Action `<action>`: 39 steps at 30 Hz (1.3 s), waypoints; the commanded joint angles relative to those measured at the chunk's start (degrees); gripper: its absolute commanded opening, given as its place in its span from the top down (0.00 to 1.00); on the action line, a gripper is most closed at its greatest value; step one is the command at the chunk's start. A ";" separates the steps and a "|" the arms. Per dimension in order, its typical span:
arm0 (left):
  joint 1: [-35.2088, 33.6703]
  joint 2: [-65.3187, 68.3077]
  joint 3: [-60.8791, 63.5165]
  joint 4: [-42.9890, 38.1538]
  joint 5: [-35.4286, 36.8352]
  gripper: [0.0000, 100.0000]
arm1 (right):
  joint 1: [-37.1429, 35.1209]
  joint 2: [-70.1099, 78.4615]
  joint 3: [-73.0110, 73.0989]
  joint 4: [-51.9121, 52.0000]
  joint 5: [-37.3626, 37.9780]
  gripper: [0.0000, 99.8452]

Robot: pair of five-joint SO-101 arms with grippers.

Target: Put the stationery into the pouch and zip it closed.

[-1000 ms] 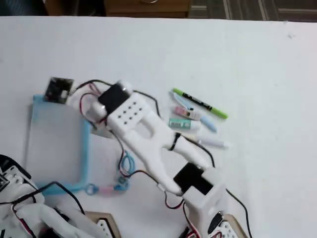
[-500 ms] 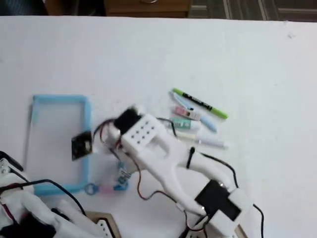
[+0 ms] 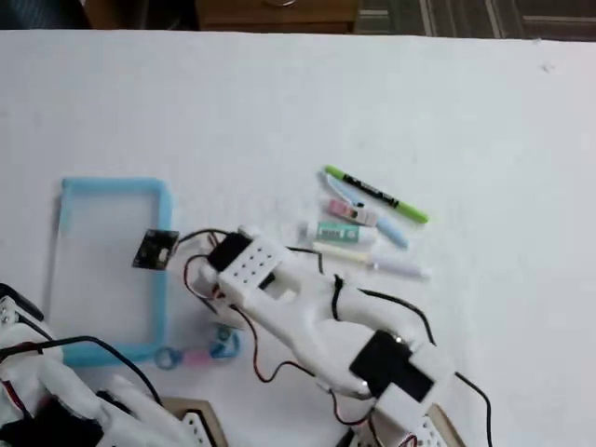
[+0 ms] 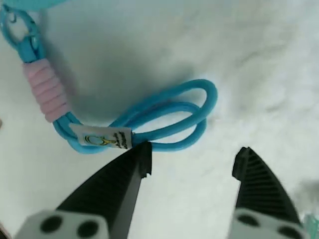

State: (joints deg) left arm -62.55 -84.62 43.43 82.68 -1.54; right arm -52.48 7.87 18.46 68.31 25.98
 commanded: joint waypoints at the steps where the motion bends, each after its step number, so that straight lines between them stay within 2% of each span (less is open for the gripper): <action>1: -0.31 1.01 -0.09 -1.05 0.26 0.79 | -0.31 2.42 -4.13 -0.13 -0.79 0.84; 3: -0.22 1.01 0.00 -1.05 0.26 0.79 | -0.22 4.97 -5.71 -0.04 -0.79 0.93; 5: -0.22 1.01 -0.09 -1.05 0.26 0.79 | 0.04 7.16 -7.38 0.04 -0.70 0.96; 11: -0.22 1.01 -0.09 -1.05 0.26 0.79 | 4.70 8.31 -16.09 4.18 -0.79 0.98; 21: -0.13 1.01 -0.09 -1.05 0.26 0.78 | 18.95 11.12 -35.16 7.87 -0.88 0.98; 26: -0.13 1.01 -0.18 -0.97 0.26 0.79 | 14.90 15.87 -41.14 21.32 -1.14 0.98; 27: -0.13 1.01 -0.18 -0.97 0.26 0.79 | 14.02 16.04 -41.67 23.52 -3.52 0.96; 29: -0.13 0.92 -0.26 -0.97 0.26 0.79 | 12.53 15.60 -42.11 26.15 -14.51 0.91; 35: -0.31 0.92 -0.26 -0.88 0.18 0.78 | 6.11 16.48 -41.41 27.12 -39.82 0.69; 37: -0.31 0.92 -0.26 -0.88 0.18 0.78 | 3.30 18.24 -41.49 26.68 -45.01 0.64; 39: -0.31 0.92 -0.26 -0.88 0.18 0.78 | 1.27 20.97 -41.67 24.84 -47.38 0.63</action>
State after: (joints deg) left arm -62.55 -84.62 43.60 82.59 -1.54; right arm -48.70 27.47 -21.71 94.68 -16.13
